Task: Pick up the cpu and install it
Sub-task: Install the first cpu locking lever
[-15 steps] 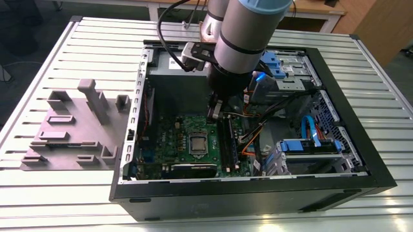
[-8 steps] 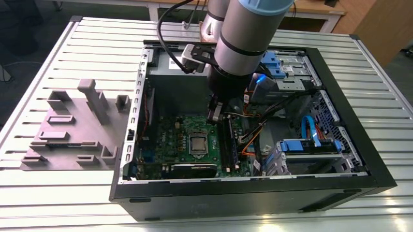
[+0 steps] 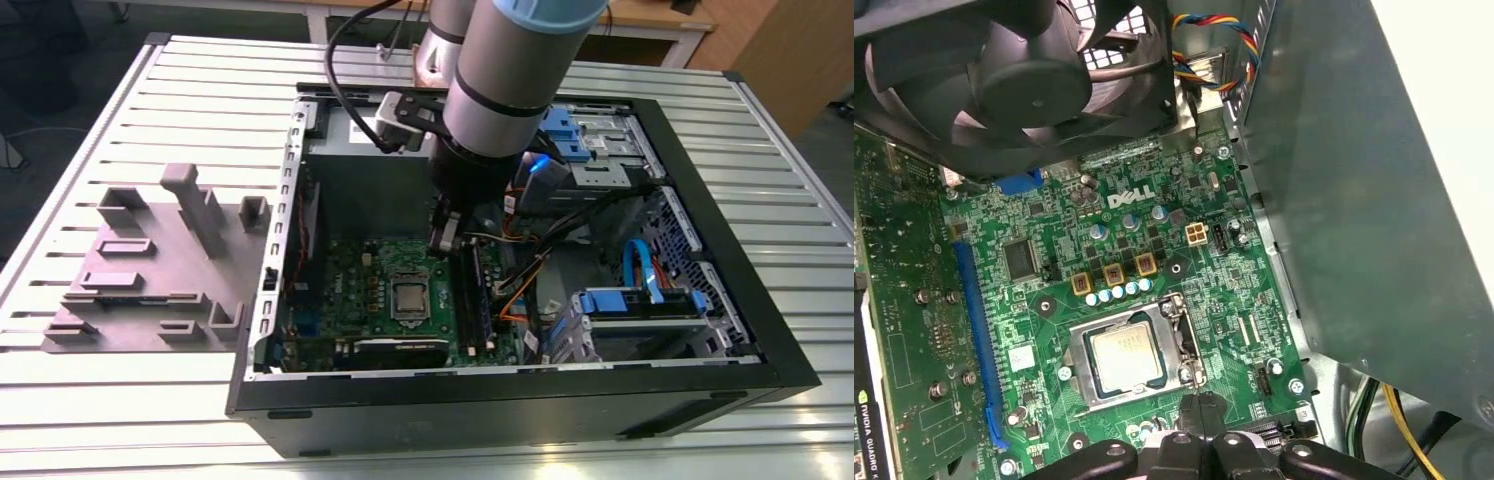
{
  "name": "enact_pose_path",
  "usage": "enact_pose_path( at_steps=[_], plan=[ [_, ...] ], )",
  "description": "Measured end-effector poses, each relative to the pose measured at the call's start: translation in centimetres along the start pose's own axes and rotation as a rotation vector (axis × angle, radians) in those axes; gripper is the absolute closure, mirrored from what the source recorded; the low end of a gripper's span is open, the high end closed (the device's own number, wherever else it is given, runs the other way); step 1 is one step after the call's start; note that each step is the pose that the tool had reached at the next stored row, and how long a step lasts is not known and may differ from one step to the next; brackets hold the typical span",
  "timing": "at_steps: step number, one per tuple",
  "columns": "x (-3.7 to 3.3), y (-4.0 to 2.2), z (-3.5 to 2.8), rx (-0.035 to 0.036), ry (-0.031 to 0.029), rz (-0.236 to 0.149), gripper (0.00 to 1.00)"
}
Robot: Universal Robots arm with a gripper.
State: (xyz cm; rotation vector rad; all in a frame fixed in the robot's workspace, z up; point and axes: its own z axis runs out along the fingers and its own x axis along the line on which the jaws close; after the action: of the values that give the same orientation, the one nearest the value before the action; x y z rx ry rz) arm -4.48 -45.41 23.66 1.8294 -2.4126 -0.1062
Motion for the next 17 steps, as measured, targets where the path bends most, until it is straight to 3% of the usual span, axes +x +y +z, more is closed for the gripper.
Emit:
enact_pose_path(
  at_steps=[3,11,17],
  plan=[
    [-0.01,-0.04,0.29,0.0000,0.0004,0.000,0.90],
    [-0.02,-0.04,0.33,0.0000,0.0000,0.000,0.90],
    [-0.01,-0.12,0.92,-0.0036,0.0015,0.000,0.90]
  ],
)
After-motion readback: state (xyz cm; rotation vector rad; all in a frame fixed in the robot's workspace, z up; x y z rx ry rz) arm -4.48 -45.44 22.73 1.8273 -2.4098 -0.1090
